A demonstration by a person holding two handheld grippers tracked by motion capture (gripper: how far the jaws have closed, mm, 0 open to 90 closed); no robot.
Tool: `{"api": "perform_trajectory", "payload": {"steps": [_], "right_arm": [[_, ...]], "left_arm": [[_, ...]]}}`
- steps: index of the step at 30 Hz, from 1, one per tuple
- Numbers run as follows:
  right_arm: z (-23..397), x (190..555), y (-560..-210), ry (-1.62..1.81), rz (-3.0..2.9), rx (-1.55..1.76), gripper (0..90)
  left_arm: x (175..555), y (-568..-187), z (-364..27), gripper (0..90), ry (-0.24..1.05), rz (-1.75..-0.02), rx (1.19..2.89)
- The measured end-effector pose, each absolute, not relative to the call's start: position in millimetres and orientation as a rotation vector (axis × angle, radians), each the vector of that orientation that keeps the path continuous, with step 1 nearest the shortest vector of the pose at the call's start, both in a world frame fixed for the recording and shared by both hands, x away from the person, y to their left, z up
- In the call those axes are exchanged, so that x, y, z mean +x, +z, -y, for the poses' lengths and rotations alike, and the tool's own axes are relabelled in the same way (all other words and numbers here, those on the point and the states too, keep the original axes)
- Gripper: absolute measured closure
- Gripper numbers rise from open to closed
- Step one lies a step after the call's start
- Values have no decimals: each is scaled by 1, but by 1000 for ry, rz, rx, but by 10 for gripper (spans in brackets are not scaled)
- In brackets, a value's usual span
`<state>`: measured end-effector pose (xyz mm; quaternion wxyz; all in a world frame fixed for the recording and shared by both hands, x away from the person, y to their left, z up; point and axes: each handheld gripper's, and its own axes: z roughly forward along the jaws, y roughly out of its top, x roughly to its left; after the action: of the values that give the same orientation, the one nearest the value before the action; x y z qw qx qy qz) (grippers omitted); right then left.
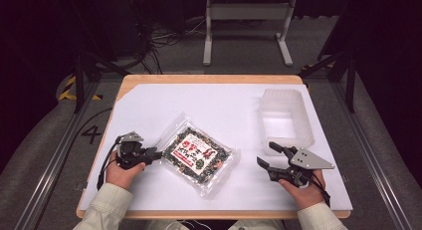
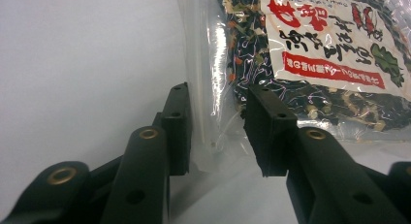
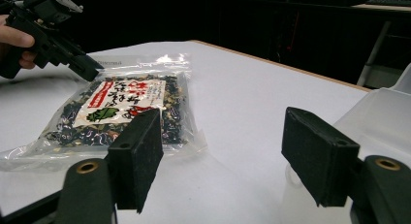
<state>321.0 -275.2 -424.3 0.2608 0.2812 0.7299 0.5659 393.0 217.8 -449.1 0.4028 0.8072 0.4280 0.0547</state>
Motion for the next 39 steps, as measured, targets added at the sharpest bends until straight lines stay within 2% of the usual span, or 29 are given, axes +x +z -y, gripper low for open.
{"api": "perform_trajectory", "payload": {"steps": [2, 10, 14, 21, 30, 33, 35, 39], "right_arm": [[275, 321, -424, 1529, -1976, 761, 310], [275, 321, -424, 1535, -1974, 762, 310], [274, 321, -424, 1535, -1975, 764, 309], [275, 321, -424, 1535, -1975, 762, 310], [273, 320, -421, 1538, -1986, 747, 317], [273, 320, -419, 1542, -1998, 748, 347], [273, 319, -417, 1541, -2015, 754, 429], [273, 318, -409, 1529, -2061, 730, 515]], "left_arm": [[392, -449, -217, 759, 115, -1085, 2033], [393, -450, -219, 800, 90, -1095, 2016], [392, -450, -221, 851, 84, -1105, 1993], [391, -448, -223, 893, 106, -1102, 1959], [383, -425, -226, 894, 128, -1028, 1844], [381, -417, -225, 895, 129, -1003, 1825], [378, -411, -225, 895, 119, -982, 1802], [375, -400, -223, 895, 133, -944, 1788]]}}
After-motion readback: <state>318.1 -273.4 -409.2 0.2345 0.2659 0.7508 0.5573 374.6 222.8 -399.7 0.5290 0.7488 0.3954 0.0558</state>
